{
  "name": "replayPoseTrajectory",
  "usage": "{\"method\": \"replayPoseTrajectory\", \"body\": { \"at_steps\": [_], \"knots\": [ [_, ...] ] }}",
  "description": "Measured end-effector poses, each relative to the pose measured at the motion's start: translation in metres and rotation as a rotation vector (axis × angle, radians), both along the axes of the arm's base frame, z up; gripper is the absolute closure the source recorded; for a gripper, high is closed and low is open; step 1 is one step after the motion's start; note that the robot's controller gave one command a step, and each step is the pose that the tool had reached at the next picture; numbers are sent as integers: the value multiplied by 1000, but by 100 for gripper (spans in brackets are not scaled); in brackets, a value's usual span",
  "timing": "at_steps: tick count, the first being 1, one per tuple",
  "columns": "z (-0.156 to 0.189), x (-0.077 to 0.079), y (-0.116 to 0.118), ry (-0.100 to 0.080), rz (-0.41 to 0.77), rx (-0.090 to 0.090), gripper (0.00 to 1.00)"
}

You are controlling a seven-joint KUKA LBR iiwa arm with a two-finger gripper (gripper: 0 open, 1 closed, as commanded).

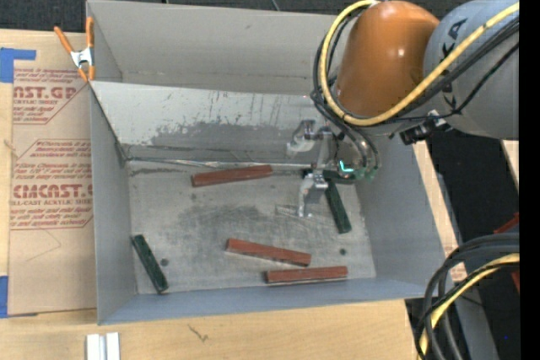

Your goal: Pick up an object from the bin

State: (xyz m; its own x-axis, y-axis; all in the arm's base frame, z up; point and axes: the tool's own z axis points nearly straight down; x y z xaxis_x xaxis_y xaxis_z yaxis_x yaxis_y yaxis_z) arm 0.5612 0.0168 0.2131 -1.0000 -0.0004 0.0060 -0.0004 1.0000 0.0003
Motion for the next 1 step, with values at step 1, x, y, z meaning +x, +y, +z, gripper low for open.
{"method": "replayPoseTrajectory", "body": {
  "at_steps": [1],
  "knots": [
    [4,2,0,-8,0,0,0]
  ]
}}
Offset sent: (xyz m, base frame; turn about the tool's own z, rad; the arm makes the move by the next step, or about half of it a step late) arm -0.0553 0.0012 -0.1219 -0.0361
